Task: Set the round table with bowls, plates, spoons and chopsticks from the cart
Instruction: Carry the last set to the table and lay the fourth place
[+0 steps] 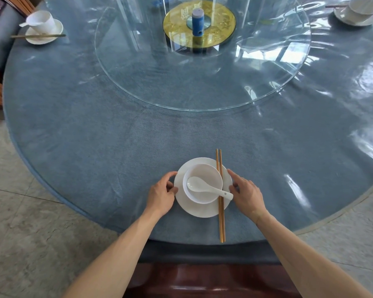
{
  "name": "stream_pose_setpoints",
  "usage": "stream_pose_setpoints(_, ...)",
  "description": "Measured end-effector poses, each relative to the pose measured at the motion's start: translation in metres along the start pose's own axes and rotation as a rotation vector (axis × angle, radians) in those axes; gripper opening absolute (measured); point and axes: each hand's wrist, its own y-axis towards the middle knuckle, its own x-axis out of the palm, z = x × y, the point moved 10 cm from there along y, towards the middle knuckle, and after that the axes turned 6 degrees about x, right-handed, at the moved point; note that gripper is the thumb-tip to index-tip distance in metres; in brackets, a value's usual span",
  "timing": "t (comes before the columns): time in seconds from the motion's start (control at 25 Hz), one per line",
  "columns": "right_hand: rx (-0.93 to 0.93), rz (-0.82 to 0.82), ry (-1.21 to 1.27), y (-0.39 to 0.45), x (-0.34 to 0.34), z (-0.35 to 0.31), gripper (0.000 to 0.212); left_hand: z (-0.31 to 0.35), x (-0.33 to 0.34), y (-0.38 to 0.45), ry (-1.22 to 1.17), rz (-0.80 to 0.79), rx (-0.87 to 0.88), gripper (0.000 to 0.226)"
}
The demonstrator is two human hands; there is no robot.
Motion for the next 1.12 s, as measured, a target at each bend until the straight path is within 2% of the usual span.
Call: stream_pose_setpoints(1.12, -0.045, -0.014, 0.086, -0.0039, -0.0070, 0.0002, 0.054, 0.0012, 0.0043, 0.0000, 0.053, -0.011, 0.018, 0.045)
